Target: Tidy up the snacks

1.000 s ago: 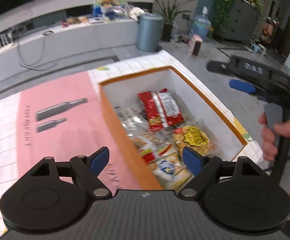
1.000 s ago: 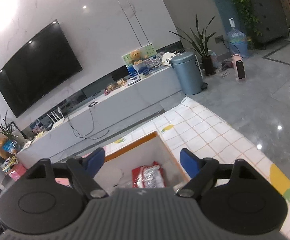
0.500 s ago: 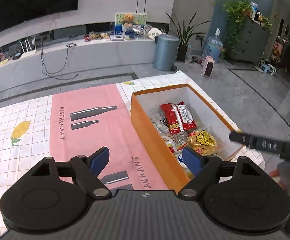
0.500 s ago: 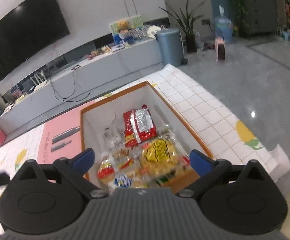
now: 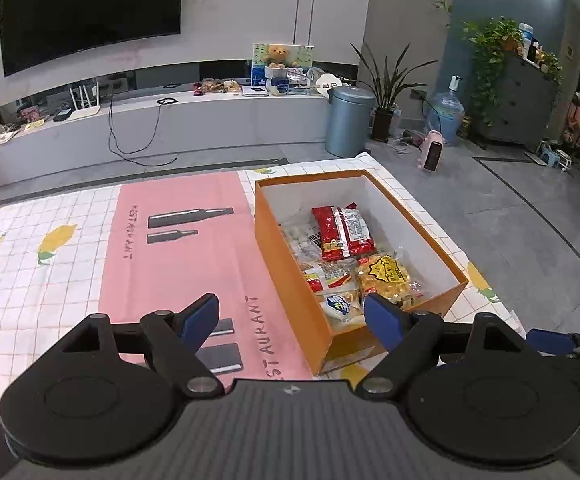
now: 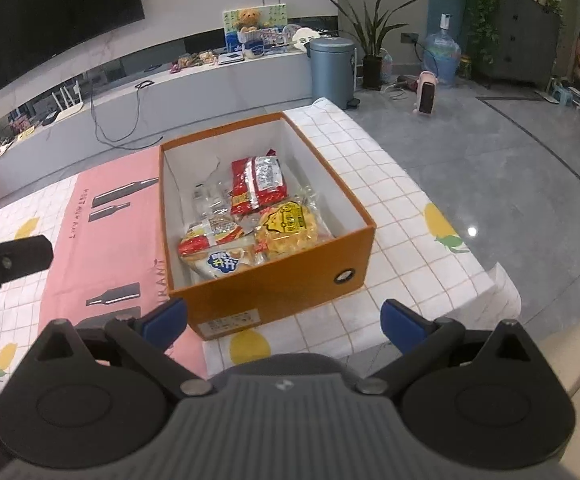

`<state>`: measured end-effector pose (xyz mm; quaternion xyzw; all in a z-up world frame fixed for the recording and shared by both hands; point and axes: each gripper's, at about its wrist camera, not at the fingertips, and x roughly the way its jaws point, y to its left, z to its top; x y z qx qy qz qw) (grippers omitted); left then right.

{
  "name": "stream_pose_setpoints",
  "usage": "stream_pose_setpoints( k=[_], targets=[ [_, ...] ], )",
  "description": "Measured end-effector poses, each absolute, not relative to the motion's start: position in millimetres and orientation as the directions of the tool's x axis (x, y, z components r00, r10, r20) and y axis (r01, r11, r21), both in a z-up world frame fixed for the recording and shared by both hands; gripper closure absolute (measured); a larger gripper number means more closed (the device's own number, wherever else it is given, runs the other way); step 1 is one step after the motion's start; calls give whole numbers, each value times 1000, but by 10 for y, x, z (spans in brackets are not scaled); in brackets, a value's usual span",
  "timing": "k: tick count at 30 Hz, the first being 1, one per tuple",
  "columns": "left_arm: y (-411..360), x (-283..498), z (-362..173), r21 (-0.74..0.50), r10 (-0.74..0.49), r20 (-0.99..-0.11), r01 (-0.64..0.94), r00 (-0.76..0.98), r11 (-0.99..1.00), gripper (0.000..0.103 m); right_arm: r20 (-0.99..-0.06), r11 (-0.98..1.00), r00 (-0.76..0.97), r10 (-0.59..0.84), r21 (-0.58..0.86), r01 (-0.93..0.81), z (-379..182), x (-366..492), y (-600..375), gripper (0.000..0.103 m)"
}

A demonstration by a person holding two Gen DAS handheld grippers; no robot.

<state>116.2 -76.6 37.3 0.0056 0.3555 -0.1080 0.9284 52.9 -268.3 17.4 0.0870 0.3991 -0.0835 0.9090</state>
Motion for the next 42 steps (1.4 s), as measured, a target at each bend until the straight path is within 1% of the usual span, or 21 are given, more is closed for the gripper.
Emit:
stream_pose_setpoints(
  k=[4, 8, 11, 12, 15, 18, 21, 23, 24, 26, 27, 29, 30, 31, 32, 33, 34, 37, 42],
  targets=[
    [-776, 1203, 325, -71, -191, -675, 196, 712, 978, 7, -735, 963, 672, -93, 105, 249, 140, 520, -2775, 3],
    [-789, 1275, 264, -61, -174, -685, 182, 708, 981, 7, -707, 954, 700, -97, 135, 269, 107, 604, -2880, 3],
    [-772, 1382, 176, -69, -162, -688, 159, 708, 985, 7, -682, 938, 728, -75, 199, 283, 37, 722, -3021, 3],
    [-771, 1423, 135, -72, -162, -690, 156, 706, 985, 7, -682, 930, 729, -66, 222, 292, -8, 786, -3079, 3],
    [-783, 1564, -7, -80, -167, -708, 157, 686, 984, 11, -685, 907, 727, -45, 277, 317, -137, 945, -3209, 3],
    [-829, 1731, -158, -76, -160, -727, 154, 668, 985, 11, -680, 879, 732, -34, 329, 346, -263, 1129, -3366, 3],
    [-924, 1897, -295, -52, -147, -740, 161, 656, 985, 11, -673, 870, 733, -104, 295, 395, -368, 1319, -3498, 3],
    [-985, 1976, -403, -52, -153, -753, 173, 640, 983, 11, -663, 881, 728, -173, 226, 415, -455, 1417, -3535, 3],
    [-1010, 2017, -473, -66, -175, -757, 192, 629, 979, 12, -666, 883, 718, -201, 194, 427, -503, 1463, -3545, 4],
    [-1052, 2068, -585, -93, -211, -768, 221, 604, 971, 13, -685, 885, 694, -222, 157, 437, -637, 1553, -3553, 11],
    [-1082, 2091, -649, -100, -220, -776, 230, 591, 968, 14, -690, 886, 691, -215, 159, 435, -703, 1588, -3552, 16],
    [-1124, 2124, -727, -94, -219, -782, 238, 583, 967, 16, -702, 891, 689, -180, 180, 416, -828, 1660, -3541, 23],
    [-1143, 2134, -757, -84, -213, -784, 241, 583, 967, 17, -712, 894, 683, -163, 187, 407, -878, 1691, -3532, 29],
    [-1158, 2138, -790, -71, -203, -787, 241, 583, 968, 18, -731, 898, 668, -137, 194, 396, -935, 1735, -3517, 38],
    [-1164, 2140, -824, -57, -186, -793, 234, 580, 971, 19, -733, 898, 673, -97, 227, 377, -971, 1756, -3511, 38],
    [-1165, 2146, -852, -47, -170, -800, 222, 576, 974, 27, -737, 897, 670, -88, 234, 375, -993, 1774, -3492, 35],
    [-1150, 2144, -889, -51, -167, -806, 214, 567, 975, 27, -738, 906, 667, -107, 203, 370, -992, 1795, -3443, 35],
    [-1045, 2110, -915, -123, -206, -802, 183, 560, 975, 29, -746, 929, 651, -139, 131, 347, -997, 1808, -3319, 35],
    [-994, 2030, -867, -116, -192, -795, 166, 576, 979, 29, -751, 937, 650, -118, 132, 323, -993, 1795, -3279, 35]
  ],
)
